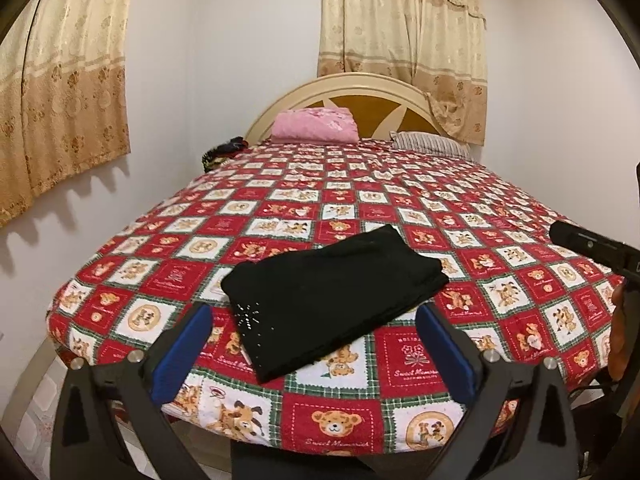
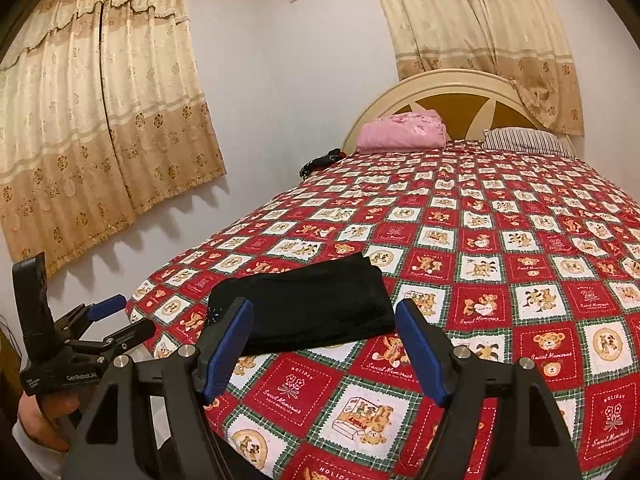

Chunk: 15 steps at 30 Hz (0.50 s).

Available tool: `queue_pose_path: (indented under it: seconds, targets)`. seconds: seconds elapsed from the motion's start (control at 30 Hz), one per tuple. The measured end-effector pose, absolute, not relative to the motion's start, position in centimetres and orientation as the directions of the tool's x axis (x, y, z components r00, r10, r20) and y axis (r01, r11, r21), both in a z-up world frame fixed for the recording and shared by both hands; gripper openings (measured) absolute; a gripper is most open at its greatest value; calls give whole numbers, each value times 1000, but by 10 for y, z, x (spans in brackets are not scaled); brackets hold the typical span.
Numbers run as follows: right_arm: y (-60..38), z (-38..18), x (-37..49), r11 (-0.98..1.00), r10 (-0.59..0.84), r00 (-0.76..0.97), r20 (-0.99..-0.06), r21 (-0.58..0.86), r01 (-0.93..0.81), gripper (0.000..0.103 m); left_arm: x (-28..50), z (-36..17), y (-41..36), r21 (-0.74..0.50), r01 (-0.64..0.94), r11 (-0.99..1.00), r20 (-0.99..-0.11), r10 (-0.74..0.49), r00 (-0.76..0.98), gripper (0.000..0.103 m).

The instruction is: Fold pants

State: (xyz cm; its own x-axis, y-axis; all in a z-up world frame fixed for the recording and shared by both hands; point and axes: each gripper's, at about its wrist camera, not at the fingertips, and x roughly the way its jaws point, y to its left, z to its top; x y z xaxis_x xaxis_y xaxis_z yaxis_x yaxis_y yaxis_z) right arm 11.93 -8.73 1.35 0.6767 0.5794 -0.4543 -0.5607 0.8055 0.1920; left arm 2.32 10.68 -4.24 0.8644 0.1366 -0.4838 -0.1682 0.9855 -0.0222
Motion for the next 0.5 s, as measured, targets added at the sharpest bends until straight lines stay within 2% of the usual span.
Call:
queue_pose_path:
  seconds: [0.17,0.5]
  targets:
    - [-92,14,120,813,569,688,-450,185,-551,75,22,-39,100,13,-174,985,-464,160,871,103]
    - [-100,18,124,822,561,701,-441,196,-535,75,26,-33,96,-19,-162,987,-455,136,880,103]
